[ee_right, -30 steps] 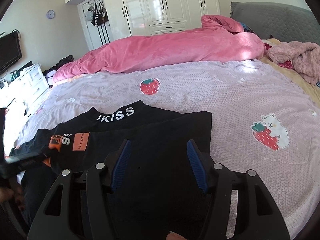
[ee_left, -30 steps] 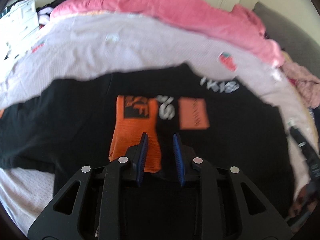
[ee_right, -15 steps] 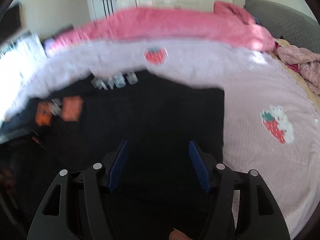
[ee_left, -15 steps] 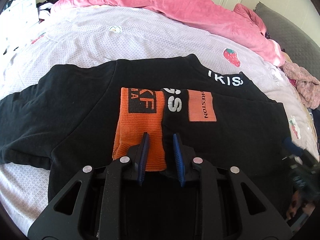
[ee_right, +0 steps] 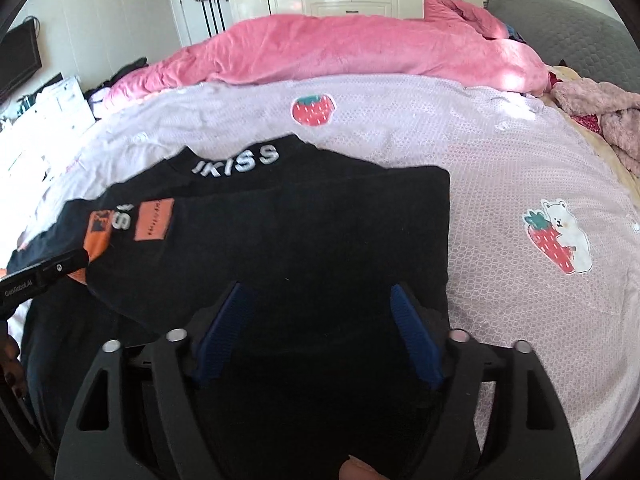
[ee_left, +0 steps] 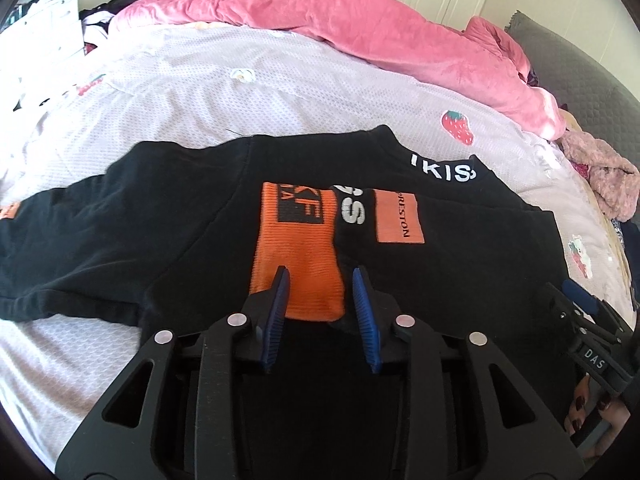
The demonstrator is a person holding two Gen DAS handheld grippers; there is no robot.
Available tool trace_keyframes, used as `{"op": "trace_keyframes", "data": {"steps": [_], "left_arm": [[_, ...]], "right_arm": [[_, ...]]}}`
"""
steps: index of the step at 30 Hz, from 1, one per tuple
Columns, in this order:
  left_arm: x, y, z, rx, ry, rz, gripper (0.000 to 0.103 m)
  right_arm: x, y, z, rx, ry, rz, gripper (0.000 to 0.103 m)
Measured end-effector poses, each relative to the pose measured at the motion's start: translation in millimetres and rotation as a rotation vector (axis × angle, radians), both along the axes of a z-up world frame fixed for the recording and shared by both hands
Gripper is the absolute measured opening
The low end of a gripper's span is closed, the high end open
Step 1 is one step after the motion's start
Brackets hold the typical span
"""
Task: Fold small clothes
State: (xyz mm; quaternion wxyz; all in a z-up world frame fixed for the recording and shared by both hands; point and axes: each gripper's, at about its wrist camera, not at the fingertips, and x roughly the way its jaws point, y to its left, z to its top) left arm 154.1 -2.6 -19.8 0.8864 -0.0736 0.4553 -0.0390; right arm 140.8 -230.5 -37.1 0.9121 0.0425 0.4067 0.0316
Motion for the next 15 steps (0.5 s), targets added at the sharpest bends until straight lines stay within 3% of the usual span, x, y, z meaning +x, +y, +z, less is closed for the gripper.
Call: {"op": "trace_keyframes", "data": {"steps": [5,10,11,15], "left_arm": [[-14,15,11,0.013,-0.023,0.022,0.039],[-25,31,19,0.007,-0.04,0.05,0.051],[-26,34,20,0.003,-0.041,0.056,0.054],[-32,48,26,-0.002,-0.056,0.079,0.059]], "right_arm": [[-7,13,11,0.01,-0.033,-0.005,0.087],[-17,36,21,0.031,-0.058,0.018,0.089],[-19,41,22,0.029,-0.057,0.02,0.097],[-27,57,28,0.029,-0.067,0.05,0.098]]}}
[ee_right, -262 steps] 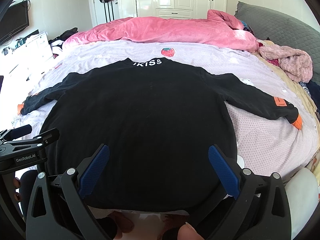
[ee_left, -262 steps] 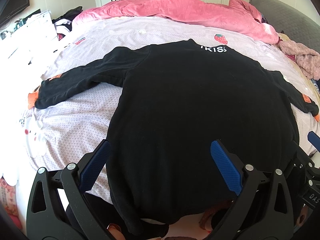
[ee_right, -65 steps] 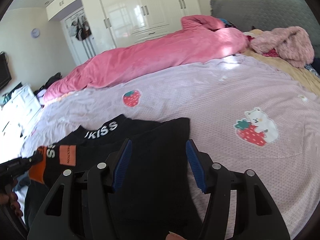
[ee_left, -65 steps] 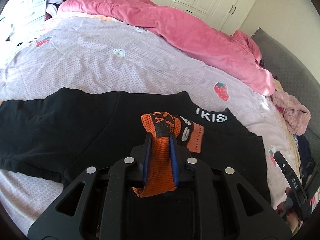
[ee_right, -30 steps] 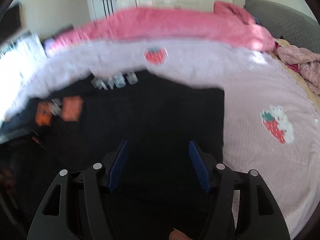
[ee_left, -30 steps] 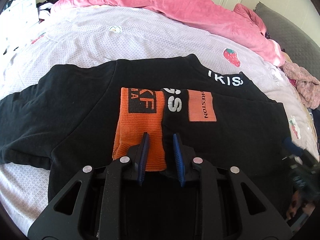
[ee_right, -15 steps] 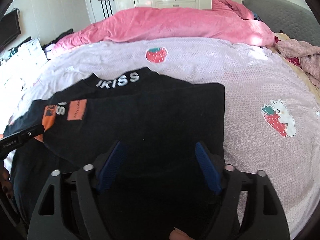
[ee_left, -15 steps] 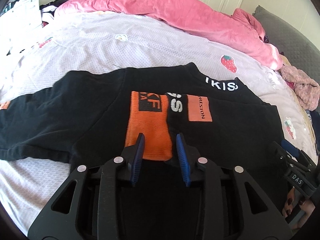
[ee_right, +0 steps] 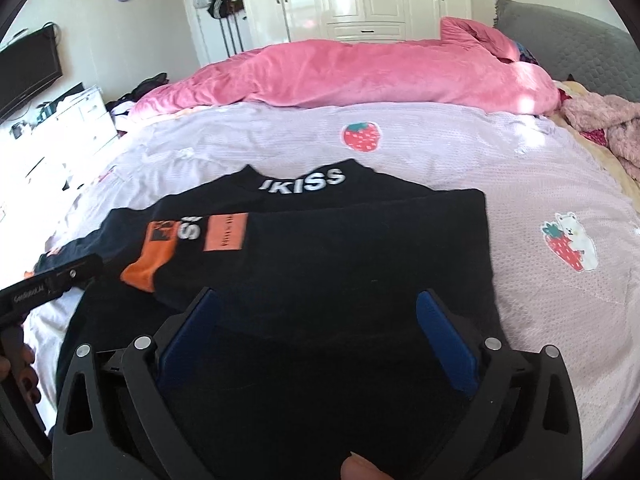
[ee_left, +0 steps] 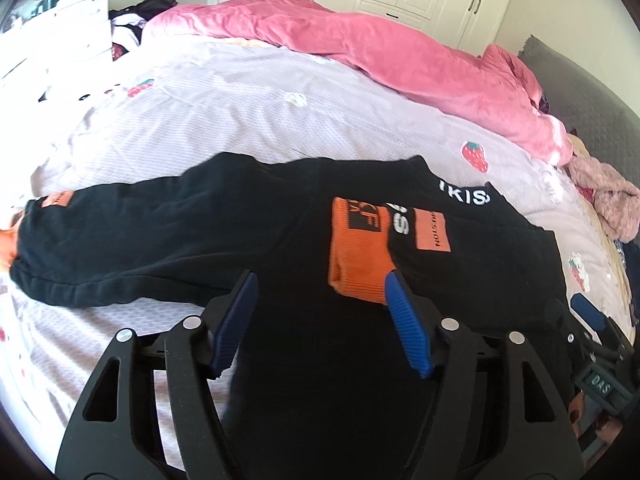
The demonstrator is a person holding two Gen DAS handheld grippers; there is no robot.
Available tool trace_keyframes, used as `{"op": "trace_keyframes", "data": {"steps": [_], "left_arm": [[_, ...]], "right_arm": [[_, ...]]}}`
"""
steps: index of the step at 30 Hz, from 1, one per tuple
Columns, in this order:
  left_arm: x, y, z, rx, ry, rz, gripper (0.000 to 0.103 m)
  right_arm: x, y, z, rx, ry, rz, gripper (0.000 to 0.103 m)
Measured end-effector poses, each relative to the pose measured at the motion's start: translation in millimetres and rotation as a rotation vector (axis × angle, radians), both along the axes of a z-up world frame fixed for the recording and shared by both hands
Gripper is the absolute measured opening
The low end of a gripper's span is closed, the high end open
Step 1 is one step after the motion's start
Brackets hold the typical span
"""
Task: Fold small clothes
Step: 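Move the left gripper to the other sleeve's orange cuff and grasp it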
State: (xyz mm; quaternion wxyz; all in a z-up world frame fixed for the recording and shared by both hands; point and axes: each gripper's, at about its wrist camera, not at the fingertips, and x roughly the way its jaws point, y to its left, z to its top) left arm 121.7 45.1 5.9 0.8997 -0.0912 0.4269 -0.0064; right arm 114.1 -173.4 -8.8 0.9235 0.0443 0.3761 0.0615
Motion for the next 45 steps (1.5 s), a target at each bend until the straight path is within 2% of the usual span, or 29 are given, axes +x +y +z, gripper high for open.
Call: {"op": "trace_keyframes", "data": {"steps": [1,2,3,11,19,31,40,45], "left_arm": [[-2,4,1,0.0,-0.001,0.008,0.06],[-3,8,2,-0.003,-0.002,0.018,0.07],[-5,12,2,-0.005,-0.006,0.03,0.075],[-19,49,6,-0.024,-0.018,0.097,0.083],[-34,95,10,-0.056,-0.035,0.181,0.086],[-56,169,8,-0.115,-0.053,0.345,0.089],[-71,225,-9,-0.167,-0.043,0.472,0.089],[-70,254,-25,-0.246,-0.047,0.532,0.089]], "right_arm": [[-1,2,2,-0.001,-0.002,0.006,0.098],[-2,7,5,-0.003,-0.006,0.016,0.098],[-4,11,8,-0.005,-0.013,0.022,0.098],[-10,44,29,-0.01,-0.041,0.074,0.098],[-13,84,35,-0.064,-0.066,0.134,0.098],[-4,157,35,-0.038,-0.032,0.29,0.098],[-8,206,30,-0.066,-0.02,0.381,0.098],[-12,221,24,-0.069,-0.003,0.411,0.098]]}}
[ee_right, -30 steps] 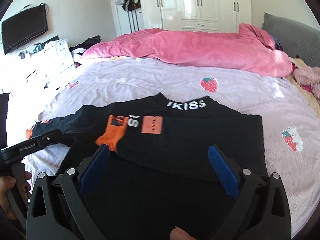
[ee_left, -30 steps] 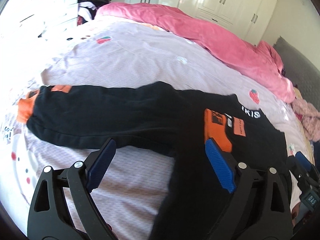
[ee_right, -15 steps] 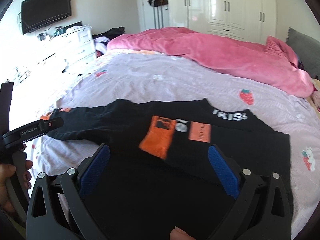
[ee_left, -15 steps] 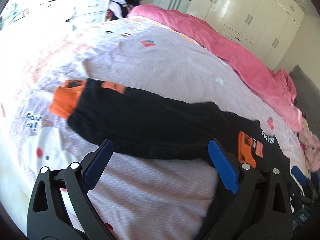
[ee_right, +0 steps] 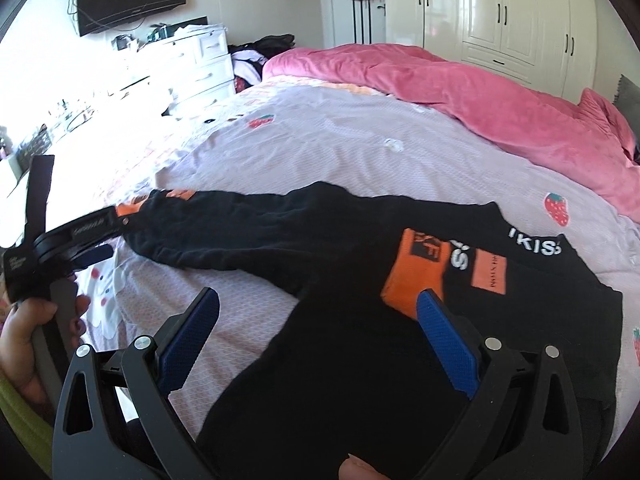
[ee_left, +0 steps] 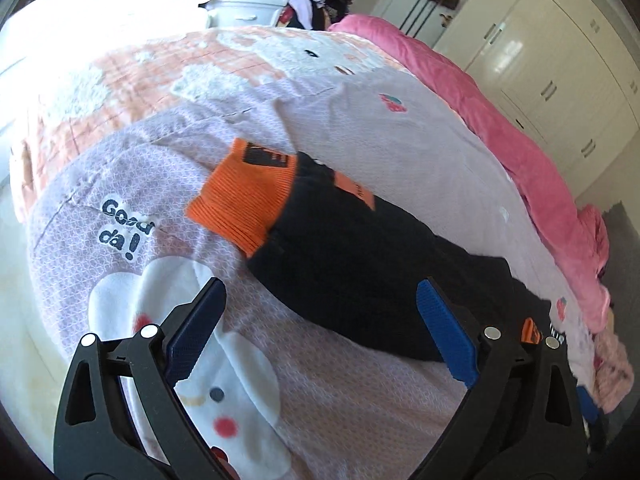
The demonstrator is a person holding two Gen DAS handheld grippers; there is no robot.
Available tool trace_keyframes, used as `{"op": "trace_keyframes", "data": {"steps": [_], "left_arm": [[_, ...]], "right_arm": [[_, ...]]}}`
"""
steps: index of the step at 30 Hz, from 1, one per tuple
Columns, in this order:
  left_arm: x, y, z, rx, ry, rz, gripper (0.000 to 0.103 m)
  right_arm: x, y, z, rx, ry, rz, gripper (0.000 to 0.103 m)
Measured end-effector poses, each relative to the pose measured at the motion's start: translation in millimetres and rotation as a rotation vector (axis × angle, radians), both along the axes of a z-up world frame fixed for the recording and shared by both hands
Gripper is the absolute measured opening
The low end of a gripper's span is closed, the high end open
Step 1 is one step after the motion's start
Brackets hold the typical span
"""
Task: Fold small clothes
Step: 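Move the left gripper to the other sleeve's orange cuff and grasp it, then carry the second sleeve across the chest and open the left gripper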
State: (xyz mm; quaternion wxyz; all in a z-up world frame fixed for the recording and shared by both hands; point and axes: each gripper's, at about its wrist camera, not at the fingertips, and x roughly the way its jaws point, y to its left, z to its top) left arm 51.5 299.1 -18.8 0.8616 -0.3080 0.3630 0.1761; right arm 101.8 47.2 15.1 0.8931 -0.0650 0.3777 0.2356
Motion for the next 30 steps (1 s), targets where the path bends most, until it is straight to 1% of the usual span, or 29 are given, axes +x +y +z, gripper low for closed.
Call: {"op": "trace_keyframes", "data": {"steps": [1,3,6,8,9,10,11,12,13,14,15,16,18,22,27,30], "left_arm": [[1,5,-3,-0.012,0.0,0.01,0.089],[4,15,-9,-0.05,-0.002,0.03,0.085],[7,25,-14,-0.061,-0.012,0.067,0.071],[11,29,-14,-0.055,-0.013,0.086,0.055],[12,31,-14,-0.053,-0.013,0.096,0.051],[14,34,-13,-0.058,-0.02,0.107,0.043],[15,35,-13,-0.063,-0.027,0.108,0.037],[16,36,-10,-0.065,-0.039,0.111,0.033],[18,36,-8,-0.063,-0.049,0.111,0.023],[19,35,-4,-0.057,-0.062,0.109,0.015],[19,33,0,-0.052,-0.076,0.106,0.012],[19,31,4,-0.048,-0.089,0.101,0.005],[17,25,13,-0.042,-0.119,0.084,0.004],[14,-1,42,-0.03,-0.184,0.001,0.003],[19,-40,73,-0.008,-0.237,-0.109,0.003],[22,-67,86,0.005,-0.259,-0.169,0.003]], "right_arm": [[-1,1,-1,-0.002,0.003,0.004,0.098],[-2,3,-4,-0.011,0.008,0.009,0.098],[0,2,-8,-0.015,0.017,-0.003,0.098],[2,-2,-10,-0.01,0.029,-0.015,0.098],[3,-6,-12,-0.006,0.037,-0.024,0.098],[4,-9,-13,-0.003,0.044,-0.034,0.098],[6,-13,-14,0.003,0.056,-0.046,0.098],[8,-17,-16,0.007,0.064,-0.056,0.098],[10,-20,-17,0.01,0.071,-0.065,0.098],[12,-25,-18,0.017,0.081,-0.08,0.098],[13,-29,-19,0.022,0.086,-0.088,0.098],[14,-33,-20,0.028,0.092,-0.1,0.098],[17,-46,-22,0.042,0.103,-0.132,0.098],[22,-74,-26,0.059,0.128,-0.211,0.098],[25,-120,-30,0.076,0.138,-0.336,0.098],[24,-149,-31,0.087,0.141,-0.403,0.098]]}}
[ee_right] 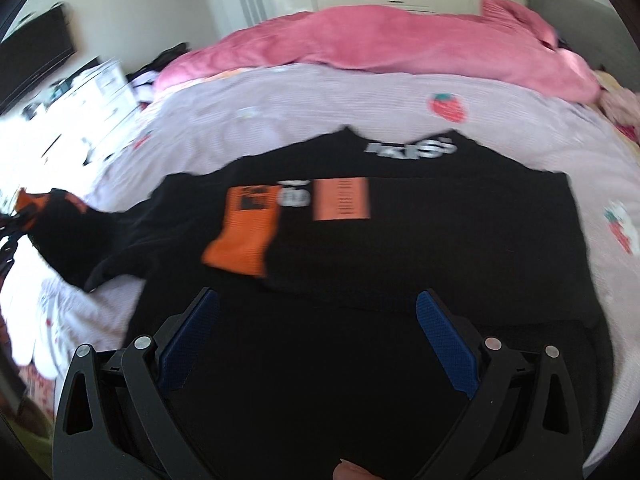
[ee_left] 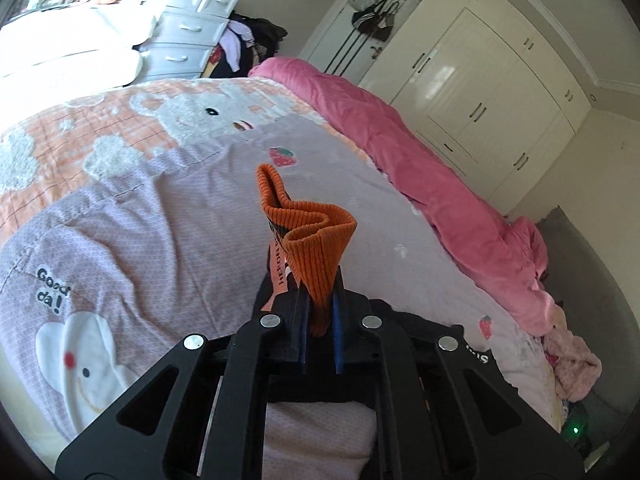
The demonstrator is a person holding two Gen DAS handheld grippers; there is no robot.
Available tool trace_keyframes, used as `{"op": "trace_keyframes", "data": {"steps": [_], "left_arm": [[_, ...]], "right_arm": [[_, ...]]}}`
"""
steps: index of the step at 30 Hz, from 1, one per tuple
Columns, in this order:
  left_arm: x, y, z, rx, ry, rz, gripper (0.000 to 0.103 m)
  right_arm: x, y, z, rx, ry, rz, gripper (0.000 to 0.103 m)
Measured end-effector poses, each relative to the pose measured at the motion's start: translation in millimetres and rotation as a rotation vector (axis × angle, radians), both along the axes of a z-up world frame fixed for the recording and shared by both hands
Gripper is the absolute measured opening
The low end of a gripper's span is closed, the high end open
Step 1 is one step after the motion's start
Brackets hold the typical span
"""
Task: Fold small clothes
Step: 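Carry the second sleeve across the chest and open the left gripper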
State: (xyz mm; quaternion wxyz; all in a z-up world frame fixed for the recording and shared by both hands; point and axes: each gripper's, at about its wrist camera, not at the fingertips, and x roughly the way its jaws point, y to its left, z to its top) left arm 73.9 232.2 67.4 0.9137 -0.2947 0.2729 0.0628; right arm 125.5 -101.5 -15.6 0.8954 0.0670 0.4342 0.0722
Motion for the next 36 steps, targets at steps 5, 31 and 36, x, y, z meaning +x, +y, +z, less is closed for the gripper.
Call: {"op": "trace_keyframes", "data": {"steps": [5,31,36], "left_arm": [[7,-50,9,0.022,-0.011,-0.124,0.003],[14,-233,-32,0.124,0.14,-0.566,0.024],[12,-223,-24,0.15,0.132,-0.537,0.027]], "right_arm": [[-7,-43,1,0.033,0.004,-0.09,0.098],[-29,-128,12,0.124,0.003,-0.211,0.098],[-25,-100,4,0.162,0.033,-0.126,0.098]]}}
